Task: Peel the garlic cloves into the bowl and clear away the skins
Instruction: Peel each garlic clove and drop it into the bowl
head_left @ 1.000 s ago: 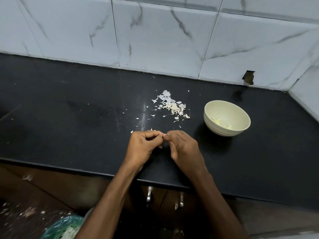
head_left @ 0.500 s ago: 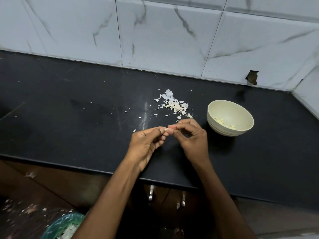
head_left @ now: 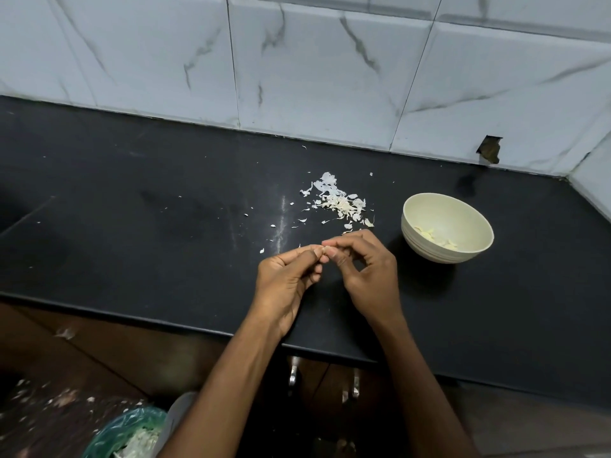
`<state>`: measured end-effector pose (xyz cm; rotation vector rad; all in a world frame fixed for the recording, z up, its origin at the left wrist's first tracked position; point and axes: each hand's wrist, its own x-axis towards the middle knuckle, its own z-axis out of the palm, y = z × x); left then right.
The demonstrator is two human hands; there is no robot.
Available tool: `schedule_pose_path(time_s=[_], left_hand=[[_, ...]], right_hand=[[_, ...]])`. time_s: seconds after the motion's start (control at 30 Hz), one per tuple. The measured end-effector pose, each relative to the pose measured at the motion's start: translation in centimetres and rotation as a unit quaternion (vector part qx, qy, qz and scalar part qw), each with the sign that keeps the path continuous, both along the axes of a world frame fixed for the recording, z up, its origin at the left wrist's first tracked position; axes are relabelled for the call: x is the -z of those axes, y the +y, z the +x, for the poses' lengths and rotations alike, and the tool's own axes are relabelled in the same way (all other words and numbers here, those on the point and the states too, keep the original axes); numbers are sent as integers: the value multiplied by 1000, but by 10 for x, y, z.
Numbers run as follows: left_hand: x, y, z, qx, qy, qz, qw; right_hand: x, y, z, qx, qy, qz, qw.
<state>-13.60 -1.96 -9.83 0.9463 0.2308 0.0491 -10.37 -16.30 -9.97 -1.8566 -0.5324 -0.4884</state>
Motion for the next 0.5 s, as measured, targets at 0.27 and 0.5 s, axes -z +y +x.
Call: schedule_pose_path(time_s=[0.27, 0.5], left_hand=[[0, -4, -1, -29, 2, -4, 1000], [1, 7, 12, -121, -65, 267, 954]], right_hand=[[-9, -5, 0, -67, 219, 324, 918], [-13, -9, -1, -104, 297, 435, 844]])
